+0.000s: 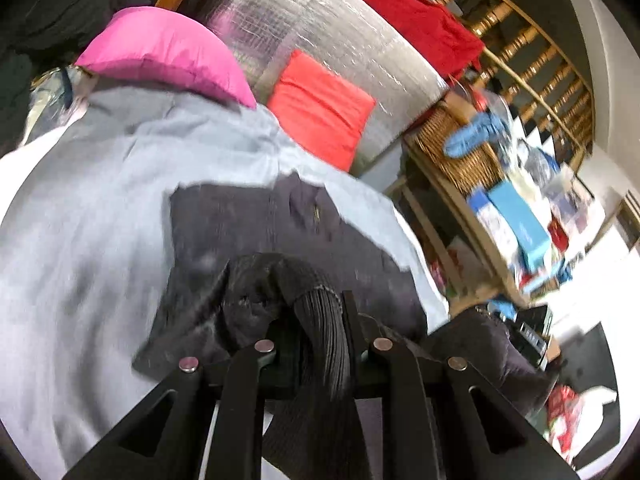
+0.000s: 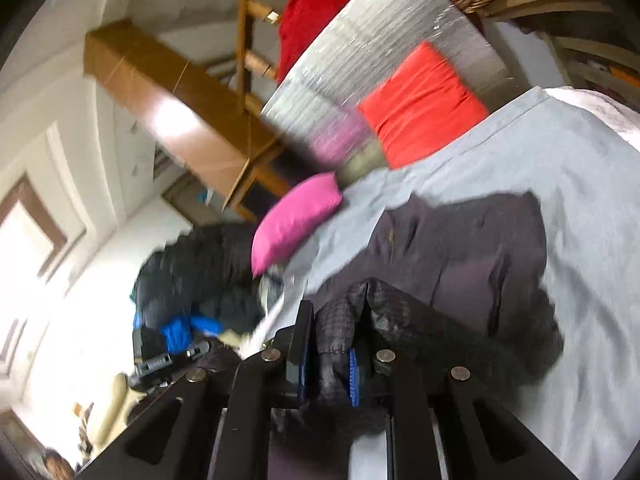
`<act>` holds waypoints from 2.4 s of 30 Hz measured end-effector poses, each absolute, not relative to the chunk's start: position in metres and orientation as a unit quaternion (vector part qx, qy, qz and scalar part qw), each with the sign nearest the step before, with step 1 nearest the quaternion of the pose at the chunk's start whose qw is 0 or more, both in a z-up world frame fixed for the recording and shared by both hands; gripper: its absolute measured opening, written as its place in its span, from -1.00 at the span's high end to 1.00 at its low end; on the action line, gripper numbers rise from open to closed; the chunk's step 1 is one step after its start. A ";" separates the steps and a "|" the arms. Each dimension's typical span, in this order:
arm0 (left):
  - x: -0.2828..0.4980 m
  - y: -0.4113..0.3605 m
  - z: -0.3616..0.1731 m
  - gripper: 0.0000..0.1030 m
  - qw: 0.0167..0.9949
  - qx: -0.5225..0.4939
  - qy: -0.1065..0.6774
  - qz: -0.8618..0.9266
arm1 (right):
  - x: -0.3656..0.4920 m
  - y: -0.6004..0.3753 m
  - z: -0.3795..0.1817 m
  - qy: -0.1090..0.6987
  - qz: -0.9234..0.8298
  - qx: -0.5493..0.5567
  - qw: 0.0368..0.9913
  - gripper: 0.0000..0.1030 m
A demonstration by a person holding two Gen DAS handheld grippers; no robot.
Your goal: Fold large clothes
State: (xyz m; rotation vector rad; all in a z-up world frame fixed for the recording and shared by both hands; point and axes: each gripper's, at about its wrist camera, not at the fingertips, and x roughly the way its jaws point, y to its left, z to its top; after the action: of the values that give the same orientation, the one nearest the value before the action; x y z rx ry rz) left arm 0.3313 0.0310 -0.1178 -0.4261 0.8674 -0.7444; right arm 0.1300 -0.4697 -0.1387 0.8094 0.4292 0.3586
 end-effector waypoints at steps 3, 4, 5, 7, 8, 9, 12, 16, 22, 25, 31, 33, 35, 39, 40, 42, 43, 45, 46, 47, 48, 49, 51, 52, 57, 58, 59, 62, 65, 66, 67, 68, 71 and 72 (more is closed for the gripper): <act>0.380 0.020 -0.119 0.67 0.824 -0.221 0.401 -0.333 | 0.170 -0.499 -0.139 0.198 0.149 0.417 0.875 0.70; 0.396 0.014 -0.120 0.67 0.827 -0.225 0.400 -0.325 | 0.182 -0.507 -0.141 0.197 0.145 0.426 0.871 0.70; 0.415 0.009 -0.123 0.67 0.829 -0.232 0.399 -0.317 | 0.196 -0.515 -0.145 0.195 0.139 0.436 0.867 0.70; 0.453 -0.003 -0.132 0.67 0.830 -0.239 0.405 -0.299 | 0.222 -0.529 -0.153 0.191 0.127 0.457 0.859 0.70; 0.468 -0.007 -0.138 0.67 0.832 -0.239 0.408 -0.290 | 0.237 -0.538 -0.160 0.188 0.119 0.471 0.854 0.70; 0.482 -0.010 -0.145 0.67 0.834 -0.238 0.411 -0.281 | 0.252 -0.547 -0.167 0.184 0.108 0.485 0.848 0.70; 0.531 -0.023 -0.177 0.67 0.825 -0.267 0.428 -0.256 | 0.285 -0.571 -0.189 0.171 0.079 0.522 0.832 0.70; 0.567 -0.044 -0.218 0.67 0.819 -0.257 0.455 -0.235 | 0.318 -0.593 -0.226 0.186 0.047 0.555 0.809 0.70; 0.595 -0.058 -0.254 0.61 0.816 -0.272 0.457 -0.229 | 0.343 -0.618 -0.278 0.193 0.032 0.616 0.763 0.70; 0.605 -0.062 -0.270 0.59 0.810 -0.280 0.465 -0.224 | 0.351 -0.628 -0.311 0.200 0.056 0.681 0.702 0.70; 0.602 -0.044 -0.252 -0.29 0.790 -0.340 0.444 -0.251 | 0.354 -0.646 -0.325 0.198 0.143 0.763 0.598 0.54; 0.591 -0.036 -0.224 -0.80 0.831 -0.317 0.402 -0.216 | 0.349 -0.653 -0.310 0.195 0.159 0.757 0.604 0.06; 0.583 -0.026 -0.203 -0.80 0.843 -0.319 0.372 -0.225 | 0.342 -0.657 -0.292 0.181 0.154 0.744 0.625 -0.60; 0.556 -0.012 -0.177 -0.80 0.849 -0.307 0.374 -0.210 | 0.307 -0.669 -0.249 0.134 0.109 0.709 0.684 -0.74; 0.540 -0.010 -0.170 -0.80 0.854 -0.294 0.369 -0.218 | 0.303 -0.667 -0.242 0.154 0.104 0.692 0.697 -0.74; 0.498 -0.009 -0.162 -0.80 0.866 -0.257 0.365 -0.224 | 0.286 -0.658 -0.226 0.197 0.095 0.650 0.728 -0.74; 0.485 -0.008 -0.162 -0.80 0.868 -0.249 0.365 -0.226 | 0.273 -0.651 -0.219 0.210 0.095 0.632 0.740 -0.74; 0.440 -0.006 -0.169 -0.80 0.871 -0.242 0.369 -0.217 | 0.247 -0.638 -0.214 0.216 0.108 0.621 0.746 -0.74; 0.428 -0.003 -0.174 -0.80 0.869 -0.242 0.374 -0.214 | 0.234 -0.632 -0.215 0.218 0.113 0.621 0.745 -0.74; 0.408 -0.005 -0.184 -0.80 0.865 -0.245 0.385 -0.210 | 0.220 -0.625 -0.218 0.221 0.118 0.622 0.742 -0.74; 0.391 -0.009 -0.194 -0.80 0.859 -0.252 0.396 -0.207 | 0.208 -0.616 -0.221 0.225 0.121 0.624 0.739 -0.74; 0.382 -0.012 -0.202 -0.80 0.854 -0.258 0.403 -0.206 | 0.200 -0.607 -0.224 0.231 0.121 0.626 0.735 -0.74; 0.362 -0.018 -0.227 -0.80 0.830 -0.291 0.432 -0.199 | 0.187 -0.594 -0.231 0.245 0.120 0.631 0.727 -0.74; 0.360 -0.019 -0.235 -0.80 0.821 -0.304 0.442 -0.195 | 0.181 -0.583 -0.235 0.253 0.117 0.631 0.724 -0.74; 0.357 -0.011 -0.262 -0.80 0.816 -0.344 0.443 -0.138 | 0.178 -0.540 -0.259 0.301 0.090 0.617 0.722 -0.74; 0.358 -0.008 -0.262 -0.80 0.819 -0.349 0.436 -0.132 | 0.181 -0.532 -0.265 0.314 0.081 0.609 0.724 -0.74; 0.361 -0.003 -0.264 -0.80 0.816 -0.366 0.429 -0.131 | 0.185 -0.528 -0.269 0.322 0.075 0.604 0.725 -0.74; 0.372 0.006 -0.276 -0.80 0.798 -0.405 0.431 -0.116 | 0.194 -0.528 -0.279 0.327 0.056 0.605 0.724 -0.74; 0.383 0.001 -0.284 -0.80 0.790 -0.418 0.435 -0.106 | 0.203 -0.535 -0.285 0.314 0.038 0.613 0.724 -0.75; 0.385 -0.001 -0.284 -0.80 0.793 -0.418 0.432 -0.105 | 0.204 -0.537 -0.286 0.310 0.033 0.614 0.725 -0.75; 0.391 -0.006 -0.281 -0.80 0.795 -0.414 0.429 -0.109 | 0.210 -0.536 -0.284 0.310 0.030 0.612 0.727 -0.75; 0.395 -0.009 -0.280 -0.80 0.796 -0.412 0.429 -0.111 | 0.216 -0.535 -0.283 0.312 0.023 0.607 0.731 -0.75; 0.402 -0.009 -0.282 -0.80 0.796 -0.427 0.416 -0.104 | 0.230 -0.532 -0.278 0.311 0.003 0.588 0.747 -0.77; 0.400 -0.005 -0.284 -0.80 0.795 -0.436 0.410 -0.103 | 0.237 -0.531 -0.276 0.312 -0.004 0.577 0.755 -0.77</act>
State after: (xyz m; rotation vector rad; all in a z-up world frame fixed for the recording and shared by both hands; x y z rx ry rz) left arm 0.4001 -0.0049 -0.2841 -0.9370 0.8811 -0.2212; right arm 0.2365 -0.5305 -0.2759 1.2575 0.6796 -0.0084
